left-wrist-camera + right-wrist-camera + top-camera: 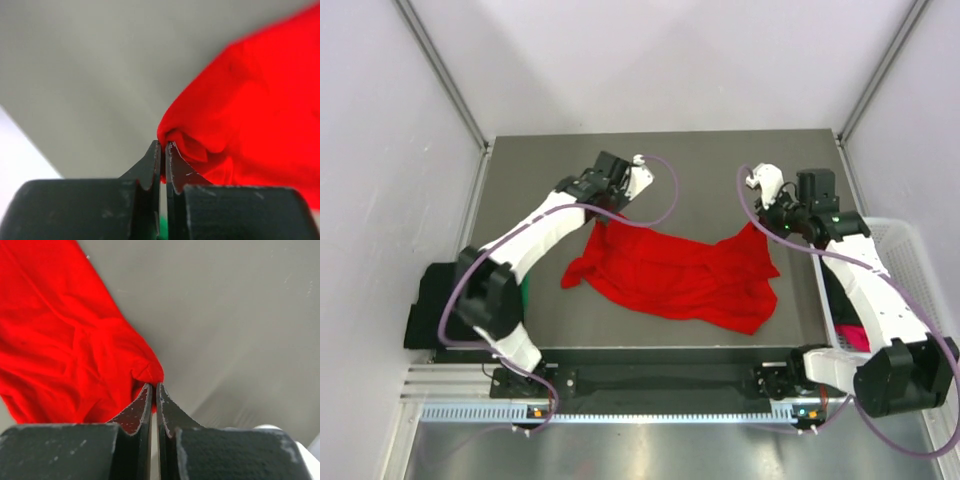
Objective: Fold and stack the t-shirts
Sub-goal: Flatten the tshirt out
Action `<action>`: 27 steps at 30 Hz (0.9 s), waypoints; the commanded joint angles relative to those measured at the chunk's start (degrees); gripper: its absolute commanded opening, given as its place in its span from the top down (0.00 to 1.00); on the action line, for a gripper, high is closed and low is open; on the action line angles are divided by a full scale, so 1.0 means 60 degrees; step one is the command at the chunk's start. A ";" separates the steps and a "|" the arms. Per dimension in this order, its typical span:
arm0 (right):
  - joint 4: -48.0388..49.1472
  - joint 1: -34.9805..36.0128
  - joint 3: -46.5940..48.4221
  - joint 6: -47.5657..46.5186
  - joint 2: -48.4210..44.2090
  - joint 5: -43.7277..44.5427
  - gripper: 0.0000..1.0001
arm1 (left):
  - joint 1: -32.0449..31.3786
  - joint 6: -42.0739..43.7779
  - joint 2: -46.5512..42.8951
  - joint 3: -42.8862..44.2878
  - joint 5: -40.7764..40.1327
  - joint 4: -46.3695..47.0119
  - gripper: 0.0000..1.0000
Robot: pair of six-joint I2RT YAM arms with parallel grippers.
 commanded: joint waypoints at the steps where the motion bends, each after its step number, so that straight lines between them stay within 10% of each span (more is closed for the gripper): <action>1: 0.1413 -0.0093 -0.0192 -0.0035 0.0349 -0.0067 1.00 | 0.0059 -0.0890 0.0848 0.1280 -0.0009 0.0990 0.97; 5: 0.2585 -0.0108 -0.0195 0.0286 0.1269 0.1147 0.84 | 0.0059 -0.1656 0.1216 0.1327 -0.0346 0.1617 0.66; 11: 0.2062 -0.0531 0.0042 0.0273 0.1378 0.2631 0.61 | 0.0074 -0.1745 0.0561 0.0963 -0.0433 0.1354 0.48; 27: 0.0081 -0.0577 -0.0619 -0.0182 0.3688 0.1867 0.68 | 0.0938 -0.1876 -0.2474 -0.1296 0.0943 0.1955 0.44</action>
